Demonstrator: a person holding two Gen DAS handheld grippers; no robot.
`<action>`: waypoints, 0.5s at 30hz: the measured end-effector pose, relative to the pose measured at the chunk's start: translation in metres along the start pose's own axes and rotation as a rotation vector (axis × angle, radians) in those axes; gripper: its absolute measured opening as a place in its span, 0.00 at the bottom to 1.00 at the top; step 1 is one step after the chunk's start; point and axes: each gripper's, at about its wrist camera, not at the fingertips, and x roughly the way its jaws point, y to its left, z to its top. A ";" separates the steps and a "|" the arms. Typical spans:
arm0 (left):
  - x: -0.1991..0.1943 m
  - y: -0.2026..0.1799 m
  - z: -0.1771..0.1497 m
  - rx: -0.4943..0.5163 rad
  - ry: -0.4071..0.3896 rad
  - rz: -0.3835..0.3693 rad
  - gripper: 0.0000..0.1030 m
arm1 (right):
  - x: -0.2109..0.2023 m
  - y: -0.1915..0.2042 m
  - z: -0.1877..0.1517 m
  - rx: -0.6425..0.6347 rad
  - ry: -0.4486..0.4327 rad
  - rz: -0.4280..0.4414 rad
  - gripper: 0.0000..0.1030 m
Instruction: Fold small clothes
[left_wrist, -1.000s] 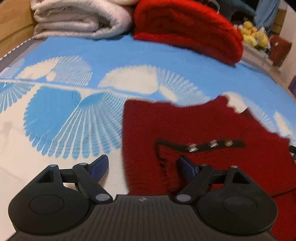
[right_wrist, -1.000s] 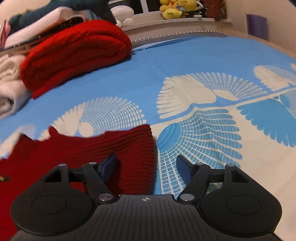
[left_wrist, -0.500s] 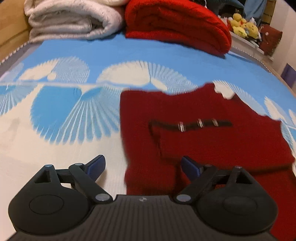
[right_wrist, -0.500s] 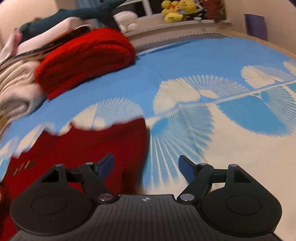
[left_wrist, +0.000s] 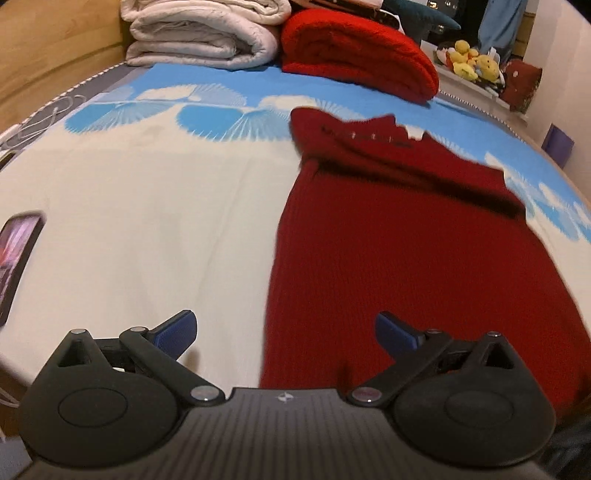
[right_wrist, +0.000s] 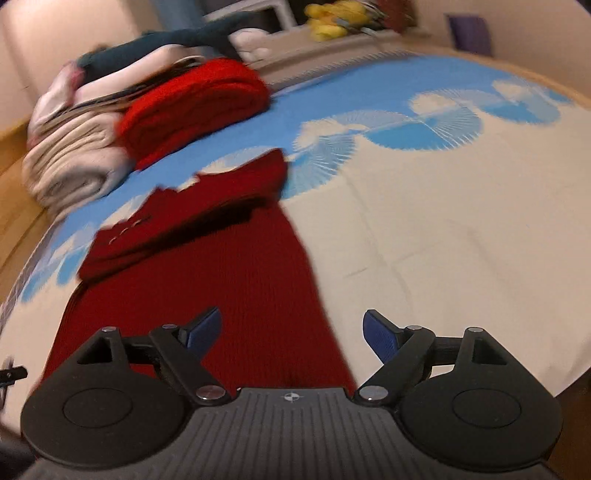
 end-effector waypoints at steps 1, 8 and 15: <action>-0.003 0.000 -0.008 0.017 -0.007 0.011 1.00 | -0.005 0.004 -0.005 -0.031 -0.012 0.024 0.83; -0.020 0.001 -0.039 0.068 -0.051 0.077 1.00 | -0.025 0.016 -0.035 -0.128 -0.011 0.020 0.84; -0.020 -0.011 -0.057 0.152 -0.045 0.113 1.00 | -0.032 0.016 -0.052 -0.144 0.025 0.020 0.84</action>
